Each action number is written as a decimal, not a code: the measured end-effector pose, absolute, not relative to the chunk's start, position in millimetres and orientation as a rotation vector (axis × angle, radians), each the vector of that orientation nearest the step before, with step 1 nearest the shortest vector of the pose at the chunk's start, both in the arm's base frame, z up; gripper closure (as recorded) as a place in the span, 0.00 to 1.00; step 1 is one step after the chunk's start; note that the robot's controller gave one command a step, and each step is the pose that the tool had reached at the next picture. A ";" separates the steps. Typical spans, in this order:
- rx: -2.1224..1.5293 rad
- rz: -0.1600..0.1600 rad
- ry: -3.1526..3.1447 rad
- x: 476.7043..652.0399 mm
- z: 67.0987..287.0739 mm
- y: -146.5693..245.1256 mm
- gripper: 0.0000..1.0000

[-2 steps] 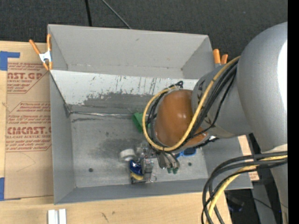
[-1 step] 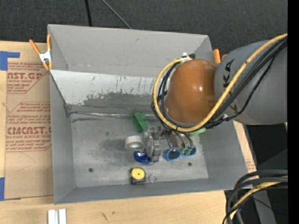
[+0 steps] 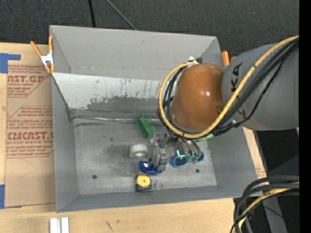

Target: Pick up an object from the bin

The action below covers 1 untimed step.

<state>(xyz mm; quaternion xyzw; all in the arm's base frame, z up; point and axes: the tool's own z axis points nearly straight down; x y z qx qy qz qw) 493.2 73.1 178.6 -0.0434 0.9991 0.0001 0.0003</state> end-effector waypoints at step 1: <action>-0.504 0.000 3.094 481.3 76.9 72.3 0.00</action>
Offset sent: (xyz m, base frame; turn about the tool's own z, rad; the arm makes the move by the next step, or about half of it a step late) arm -0.0136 -0.0015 -0.1005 -0.2358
